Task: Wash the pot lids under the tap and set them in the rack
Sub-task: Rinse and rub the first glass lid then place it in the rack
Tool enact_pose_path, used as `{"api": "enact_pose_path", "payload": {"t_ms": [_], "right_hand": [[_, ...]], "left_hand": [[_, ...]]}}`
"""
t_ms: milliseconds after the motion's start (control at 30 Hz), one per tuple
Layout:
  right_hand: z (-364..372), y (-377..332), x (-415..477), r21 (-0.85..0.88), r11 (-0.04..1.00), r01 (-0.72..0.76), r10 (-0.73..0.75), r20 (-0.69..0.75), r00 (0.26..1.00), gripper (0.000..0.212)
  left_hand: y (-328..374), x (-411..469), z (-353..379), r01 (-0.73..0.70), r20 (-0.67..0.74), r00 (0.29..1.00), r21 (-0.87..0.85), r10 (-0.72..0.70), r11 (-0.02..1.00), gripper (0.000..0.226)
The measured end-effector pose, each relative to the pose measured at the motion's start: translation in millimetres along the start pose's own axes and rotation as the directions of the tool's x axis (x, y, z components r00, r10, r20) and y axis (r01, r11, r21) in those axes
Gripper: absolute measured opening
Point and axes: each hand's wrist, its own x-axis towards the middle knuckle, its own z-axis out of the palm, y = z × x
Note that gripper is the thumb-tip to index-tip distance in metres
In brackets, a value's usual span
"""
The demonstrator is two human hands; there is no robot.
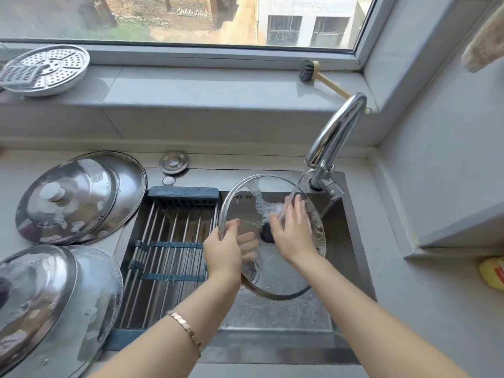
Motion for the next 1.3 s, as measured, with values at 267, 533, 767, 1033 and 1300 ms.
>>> {"api": "enact_pose_path", "payload": {"t_ms": [267, 533, 767, 1033, 1300], "right_hand": [[-2.0, -3.1, -17.8, -0.355, 0.763, 0.541, -0.464, 0.282, 0.840, 0.078], [-2.2, -14.8, -19.1, -0.306, 0.599, 0.740, -0.593, 0.452, 0.667, 0.063], [-6.0, -6.8, -2.8, -0.399, 0.741, 0.540, -0.451, 0.300, 0.841, 0.067], [-12.3, 32.0, -24.8, -0.246, 0.776, 0.581, -0.498, 0.326, 0.803, 0.047], [5.9, 64.8, -41.1, -0.320, 0.872, 0.371, -0.244, 0.372, 0.895, 0.034]], "left_hand": [[10.7, -4.6, -14.5, 0.093, -0.002, 0.996, -0.094, -0.093, 0.991, 0.024], [8.3, -4.5, -12.4, 0.121, -0.051, 0.991, -0.012, -0.121, 0.993, 0.019], [9.4, -3.5, -15.5, 0.133, 0.015, 0.991, 0.032, -0.134, 0.991, 0.027], [35.5, 19.6, -24.6, -0.071, -0.039, 0.995, 0.391, 0.093, 0.918, 0.020], [74.8, 6.4, -16.2, -0.388, 0.323, 0.831, 0.920, 0.452, 0.055, 0.009]]}}
